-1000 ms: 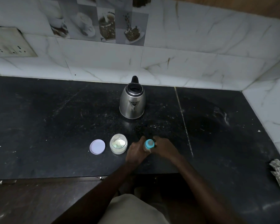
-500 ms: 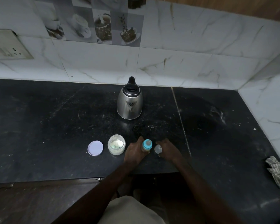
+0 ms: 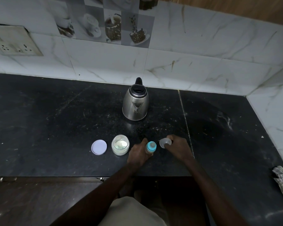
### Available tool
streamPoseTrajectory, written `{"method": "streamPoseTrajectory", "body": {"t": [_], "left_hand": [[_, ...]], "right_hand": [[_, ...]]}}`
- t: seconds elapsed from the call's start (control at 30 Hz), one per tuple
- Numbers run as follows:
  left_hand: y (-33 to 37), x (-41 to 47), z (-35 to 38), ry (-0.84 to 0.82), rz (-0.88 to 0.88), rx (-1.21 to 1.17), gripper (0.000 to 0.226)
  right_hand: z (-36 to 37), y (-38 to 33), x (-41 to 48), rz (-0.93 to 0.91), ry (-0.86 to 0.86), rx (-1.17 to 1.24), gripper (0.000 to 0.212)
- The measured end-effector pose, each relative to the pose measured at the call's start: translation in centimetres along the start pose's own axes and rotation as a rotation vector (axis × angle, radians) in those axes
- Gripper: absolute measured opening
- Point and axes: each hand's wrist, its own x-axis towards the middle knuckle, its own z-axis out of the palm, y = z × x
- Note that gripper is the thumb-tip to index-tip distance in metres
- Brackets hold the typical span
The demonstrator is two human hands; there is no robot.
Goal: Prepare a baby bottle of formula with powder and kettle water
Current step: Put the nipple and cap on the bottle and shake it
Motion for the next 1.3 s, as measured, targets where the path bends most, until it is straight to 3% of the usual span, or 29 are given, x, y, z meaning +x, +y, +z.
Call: {"method": "streamPoseTrajectory", "body": {"t": [0.3,0.5,0.7,0.97,1.1,1.3], "left_hand": [[-0.1,0.2,0.2,0.011,0.027,0.023,0.051],[0.0,0.2,0.2,0.001,0.009,0.014,0.047],[0.0,0.1,0.4,0.015,0.005,0.007,0.045],[-0.2,0.2,0.5,0.043,0.029,0.015,0.045],[-0.1,0.3,0.6,0.058,0.043,0.024,0.046],[-0.3,0.2,0.5,0.038,0.06,0.005,0.044]], "right_hand": [[-2.1,-2.8,-0.3,-0.14,-0.04,0.172,0.032],[-1.6,-2.2,0.1,-0.087,-0.024,-0.07,0.032],[0.9,-0.1,0.4,0.022,-0.181,-0.188,0.035],[-0.3,-1.6,0.2,-0.14,-0.058,-0.044,0.035],[-1.3,-3.0,0.4,-0.271,-0.088,-0.063,0.024],[-2.4,-3.7,0.3,-0.254,-0.011,-0.147,0.046]]}}
